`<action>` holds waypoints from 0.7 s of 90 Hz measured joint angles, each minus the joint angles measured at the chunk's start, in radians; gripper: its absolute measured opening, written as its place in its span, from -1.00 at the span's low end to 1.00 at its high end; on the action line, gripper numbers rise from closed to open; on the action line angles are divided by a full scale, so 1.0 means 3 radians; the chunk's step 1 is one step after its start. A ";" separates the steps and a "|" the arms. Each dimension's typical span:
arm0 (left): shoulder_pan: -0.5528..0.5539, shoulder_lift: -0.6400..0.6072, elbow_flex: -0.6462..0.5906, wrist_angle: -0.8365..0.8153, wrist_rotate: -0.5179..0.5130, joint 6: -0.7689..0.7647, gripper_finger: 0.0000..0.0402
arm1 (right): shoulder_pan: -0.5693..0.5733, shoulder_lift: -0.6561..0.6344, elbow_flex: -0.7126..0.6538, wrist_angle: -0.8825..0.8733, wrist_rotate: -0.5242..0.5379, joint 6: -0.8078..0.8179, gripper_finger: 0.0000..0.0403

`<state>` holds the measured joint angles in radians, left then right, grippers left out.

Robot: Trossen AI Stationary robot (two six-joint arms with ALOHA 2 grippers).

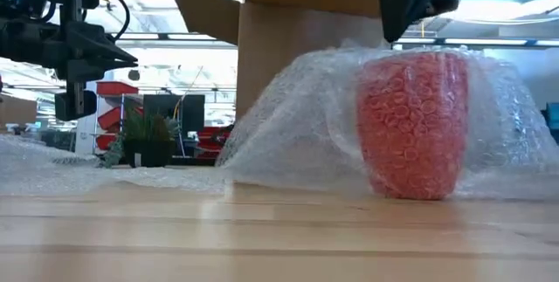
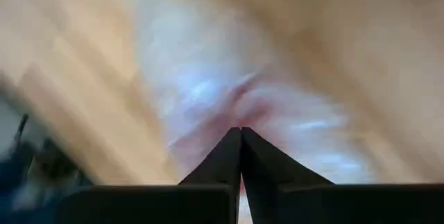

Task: Wrap mug
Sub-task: Wrap the red mug with bubble wrap

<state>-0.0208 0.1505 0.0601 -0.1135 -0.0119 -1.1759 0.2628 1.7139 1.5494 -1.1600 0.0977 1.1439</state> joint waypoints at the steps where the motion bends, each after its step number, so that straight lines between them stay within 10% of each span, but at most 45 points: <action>1: 0.0000 0.0000 0.0000 0.0000 0.0000 0.0000 -1.00 | -0.0009 -0.0009 0.0000 -0.0045 0.0024 0.0040 -1.00; 63: 0.0000 0.0000 0.0000 -0.0004 -0.0009 0.0029 -1.00 | -0.0033 0.0054 -0.0399 0.0596 -0.0326 -0.0241 -1.00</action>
<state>-0.0208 0.1505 0.0601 -0.1146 -0.0147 -1.1671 0.2529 1.7302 1.4296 -0.9810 -0.0002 1.0717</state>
